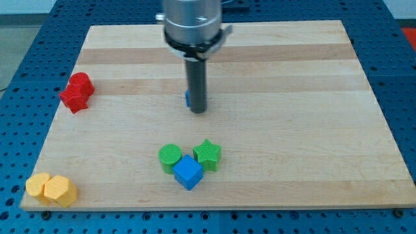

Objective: Push the blue triangle towards the right

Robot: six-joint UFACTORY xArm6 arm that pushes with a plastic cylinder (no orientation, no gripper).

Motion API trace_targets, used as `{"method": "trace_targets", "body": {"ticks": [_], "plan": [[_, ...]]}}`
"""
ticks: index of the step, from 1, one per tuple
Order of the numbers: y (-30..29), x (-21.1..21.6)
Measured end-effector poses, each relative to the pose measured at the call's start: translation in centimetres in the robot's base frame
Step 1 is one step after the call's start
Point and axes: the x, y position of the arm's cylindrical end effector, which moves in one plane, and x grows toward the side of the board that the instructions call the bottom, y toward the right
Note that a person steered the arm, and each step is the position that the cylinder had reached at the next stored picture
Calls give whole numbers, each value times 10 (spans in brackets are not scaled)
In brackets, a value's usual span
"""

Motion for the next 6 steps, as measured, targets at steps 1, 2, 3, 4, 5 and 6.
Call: {"method": "trace_targets", "body": {"ticks": [1,2,3,4,5,6], "plan": [[-11,-48],[-12,-71],[-40,-66],[-80,-83],[-80,-106],[-38,-107]]}}
